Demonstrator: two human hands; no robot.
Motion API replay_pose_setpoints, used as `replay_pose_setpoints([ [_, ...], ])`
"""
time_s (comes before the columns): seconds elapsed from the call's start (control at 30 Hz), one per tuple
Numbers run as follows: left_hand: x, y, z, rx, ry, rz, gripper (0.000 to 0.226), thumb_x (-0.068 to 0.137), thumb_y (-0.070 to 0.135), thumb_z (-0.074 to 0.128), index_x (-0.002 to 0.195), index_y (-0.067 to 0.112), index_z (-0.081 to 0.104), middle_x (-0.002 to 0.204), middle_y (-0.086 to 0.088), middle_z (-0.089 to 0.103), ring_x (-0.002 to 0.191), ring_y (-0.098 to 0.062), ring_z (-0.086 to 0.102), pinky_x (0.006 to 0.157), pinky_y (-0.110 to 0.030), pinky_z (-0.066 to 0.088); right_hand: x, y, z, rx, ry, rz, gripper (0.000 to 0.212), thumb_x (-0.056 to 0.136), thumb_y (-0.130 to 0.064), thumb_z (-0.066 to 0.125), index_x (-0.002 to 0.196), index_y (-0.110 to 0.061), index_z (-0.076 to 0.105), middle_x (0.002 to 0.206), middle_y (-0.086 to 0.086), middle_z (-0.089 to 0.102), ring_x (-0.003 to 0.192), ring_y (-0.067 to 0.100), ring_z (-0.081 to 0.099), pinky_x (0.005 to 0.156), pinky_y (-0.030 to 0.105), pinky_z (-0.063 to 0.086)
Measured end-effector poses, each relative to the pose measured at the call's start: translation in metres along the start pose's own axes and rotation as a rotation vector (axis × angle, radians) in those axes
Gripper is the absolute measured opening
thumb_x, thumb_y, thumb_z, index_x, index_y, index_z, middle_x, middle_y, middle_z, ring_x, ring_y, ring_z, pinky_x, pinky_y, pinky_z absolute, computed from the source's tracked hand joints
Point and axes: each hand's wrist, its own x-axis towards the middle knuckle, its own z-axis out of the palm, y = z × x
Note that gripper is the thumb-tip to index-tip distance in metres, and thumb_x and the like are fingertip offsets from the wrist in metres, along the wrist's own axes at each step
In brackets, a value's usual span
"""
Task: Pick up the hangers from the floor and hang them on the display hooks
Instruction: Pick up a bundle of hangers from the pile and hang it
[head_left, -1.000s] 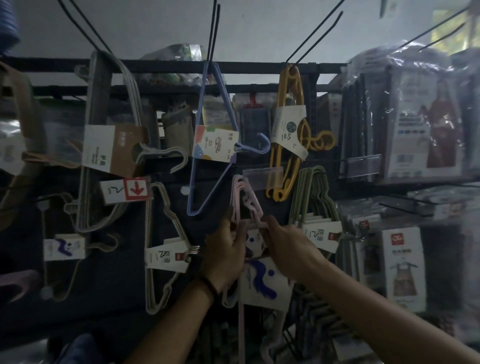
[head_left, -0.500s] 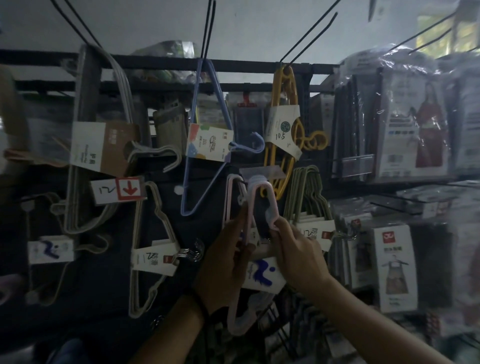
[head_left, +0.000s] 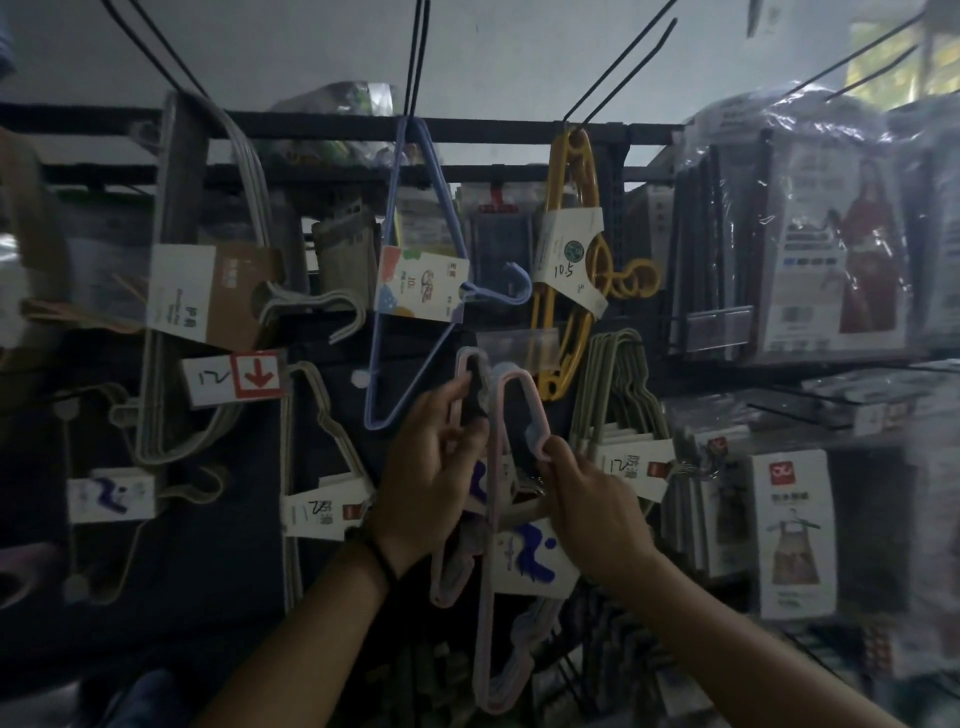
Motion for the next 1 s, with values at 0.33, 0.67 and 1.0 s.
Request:
replay_pose_setpoints([
  [0.33, 0.023, 0.04, -0.014, -0.131, -0.078, 0.065, 0.055, 0.091, 0.014, 0.065, 0.144, 0.028, 0.057, 0.148, 0.014, 0.055, 0.139, -0.008, 0.052, 0.111, -0.044, 0.05, 0.004, 0.001, -0.002, 0.033, 0.088, -0.051, 0.024, 0.108, -0.038, 0.03, 0.125, -0.023, 0.039, 0.075, -0.001, 0.06, 0.043, 0.02, 0.045, 0.039, 0.03, 0.036],
  [0.67, 0.029, 0.04, -0.018, 0.027, -0.032, 0.141, 0.068, 0.101, 0.008, 0.067, 0.159, 0.032, 0.041, 0.158, 0.016, 0.046, 0.141, -0.003, 0.047, 0.1, -0.014, 0.049, 0.015, 0.002, -0.001, -0.063, 0.107, -0.05, 0.023, 0.108, -0.033, 0.042, 0.13, -0.025, 0.04, 0.084, 0.001, 0.062, 0.046, 0.023, 0.043, 0.04, 0.029, 0.032],
  [1.0, 0.009, 0.014, -0.005, 0.276, -0.118, 0.171, 0.087, 0.101, 0.015, 0.067, 0.166, 0.041, 0.014, 0.169, 0.031, 0.012, 0.158, 0.002, 0.014, 0.128, -0.033, 0.024, 0.033, 0.004, 0.012, -0.087, -0.128, 0.103, 0.045, 0.102, -0.023, 0.057, 0.136, -0.032, 0.029, 0.102, 0.002, 0.066, 0.07, 0.03, 0.066, 0.056, 0.04, 0.054],
])
